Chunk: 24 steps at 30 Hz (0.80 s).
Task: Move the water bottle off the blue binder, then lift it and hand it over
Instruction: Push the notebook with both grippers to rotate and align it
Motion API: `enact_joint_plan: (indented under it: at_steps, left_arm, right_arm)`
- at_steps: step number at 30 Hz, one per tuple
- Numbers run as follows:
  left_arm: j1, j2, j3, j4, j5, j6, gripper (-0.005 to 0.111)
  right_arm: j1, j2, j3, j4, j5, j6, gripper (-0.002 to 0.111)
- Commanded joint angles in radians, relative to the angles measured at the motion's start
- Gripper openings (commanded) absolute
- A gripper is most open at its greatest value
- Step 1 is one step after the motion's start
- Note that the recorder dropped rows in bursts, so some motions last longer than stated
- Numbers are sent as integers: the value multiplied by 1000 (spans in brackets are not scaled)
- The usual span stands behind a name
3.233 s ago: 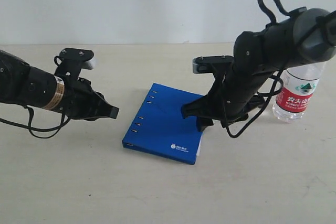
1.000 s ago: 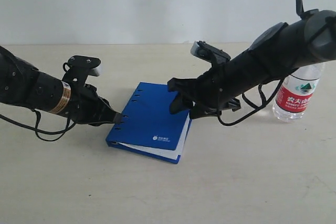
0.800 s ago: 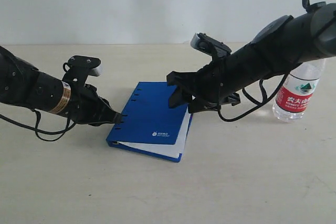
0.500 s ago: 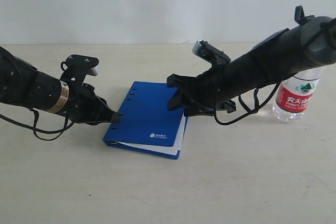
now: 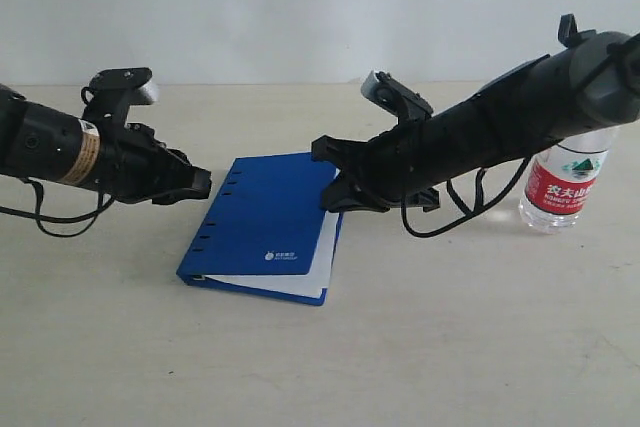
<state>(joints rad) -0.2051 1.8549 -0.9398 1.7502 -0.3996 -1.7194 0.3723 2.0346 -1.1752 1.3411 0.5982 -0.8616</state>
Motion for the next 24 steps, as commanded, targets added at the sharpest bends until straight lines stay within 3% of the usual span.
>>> enact_joint_plan:
  at_steps: [1, 4, 9, 13, 14, 16, 19, 20, 22, 24]
  left_arm:
    - [46, 21, -2, -6, -44, -60, 64]
    - [55, 57, -4, -6, -65, -60, 80]
    - [56, 102, -29, -6, -111, -60, 81]
    - [56, 110, -40, -6, -153, -58, 81]
    - [56, 110, -40, -6, -153, -58, 81]
    - [56, 110, -40, -6, -149, -53, 81]
    - [56, 111, -40, -6, -162, -53, 81]
    - [56, 111, -40, -6, -169, -53, 81]
    - [56, 111, -40, -6, -181, -53, 81]
    - [56, 111, -40, -6, -181, -53, 81]
  right_arm:
    - [-23, -31, -4, -52, 20, -11, 0]
    - [-30, -50, -4, -50, 50, -9, 0]
    - [-43, -71, -4, -138, 105, 71, 0]
    - [-43, -69, -4, -244, 36, 119, 5]
    - [-43, -69, -4, -257, 23, 132, 10]
    - [-43, -69, -4, -264, -4, 171, 32]
    - [-43, -69, -4, -255, -29, 203, 74]
    - [-43, -69, -4, -255, -36, 217, 78]
    - [-43, -69, -4, -255, -49, 243, 71]
    - [-43, -69, -4, -252, -69, 255, 56]
